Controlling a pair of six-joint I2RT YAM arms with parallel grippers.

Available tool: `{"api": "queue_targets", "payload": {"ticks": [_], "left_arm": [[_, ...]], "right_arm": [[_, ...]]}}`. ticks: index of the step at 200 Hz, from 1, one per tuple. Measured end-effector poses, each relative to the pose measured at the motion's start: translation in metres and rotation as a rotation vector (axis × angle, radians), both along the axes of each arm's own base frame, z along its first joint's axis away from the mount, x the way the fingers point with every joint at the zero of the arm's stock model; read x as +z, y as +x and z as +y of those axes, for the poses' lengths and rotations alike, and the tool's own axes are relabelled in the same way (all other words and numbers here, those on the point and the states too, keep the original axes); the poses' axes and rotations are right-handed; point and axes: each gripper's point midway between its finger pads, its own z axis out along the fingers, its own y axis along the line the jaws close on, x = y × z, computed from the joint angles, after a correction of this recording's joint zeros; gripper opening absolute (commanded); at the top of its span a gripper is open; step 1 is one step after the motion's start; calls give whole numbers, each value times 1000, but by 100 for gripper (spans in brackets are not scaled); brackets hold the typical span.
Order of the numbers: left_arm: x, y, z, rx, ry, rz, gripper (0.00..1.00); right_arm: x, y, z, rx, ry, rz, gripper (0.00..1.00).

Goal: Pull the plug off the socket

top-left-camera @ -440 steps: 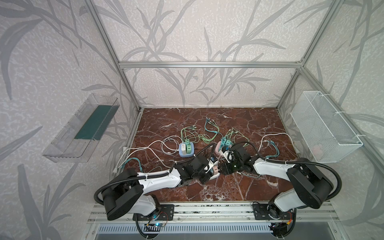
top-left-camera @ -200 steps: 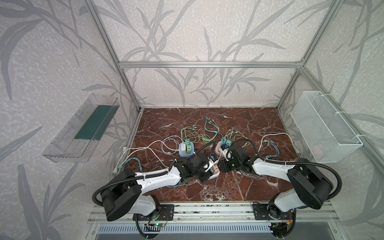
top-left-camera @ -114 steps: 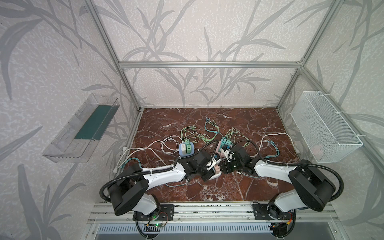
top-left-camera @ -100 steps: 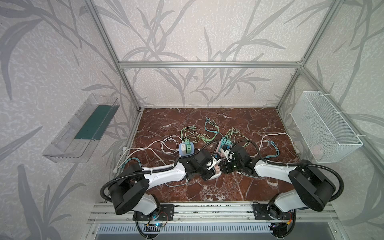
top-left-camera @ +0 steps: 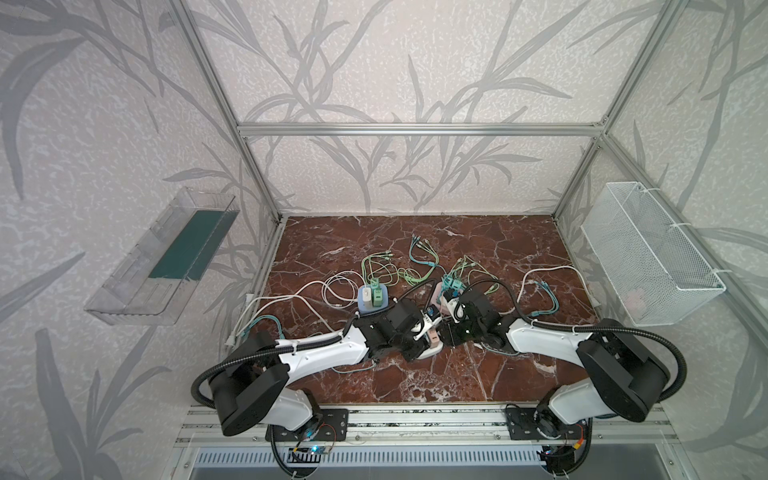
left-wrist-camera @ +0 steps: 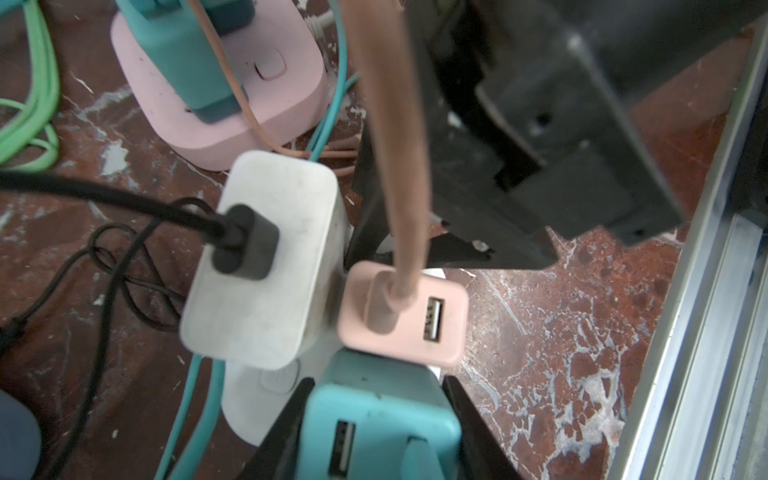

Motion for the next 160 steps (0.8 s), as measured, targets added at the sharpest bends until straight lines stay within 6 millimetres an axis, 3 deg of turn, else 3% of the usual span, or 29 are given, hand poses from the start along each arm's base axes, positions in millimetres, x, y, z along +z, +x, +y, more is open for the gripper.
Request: {"api": "queue_targets", "payload": {"ticks": [21, 57, 89, 160], "left_arm": [[10, 0, 0, 5, -45, -25, 14], [10, 0, 0, 9, -46, -25, 14], [10, 2, 6, 33, -32, -32, 14], [19, 8, 44, 236, -56, -86, 15]], "right_arm": [[0, 0, 0, -1, -5, 0, 49], [1, 0, 0, -3, -7, -3, 50], [2, 0, -3, -24, 2, -12, 57], [2, -9, -11, -35, 14, -20, 62]]}}
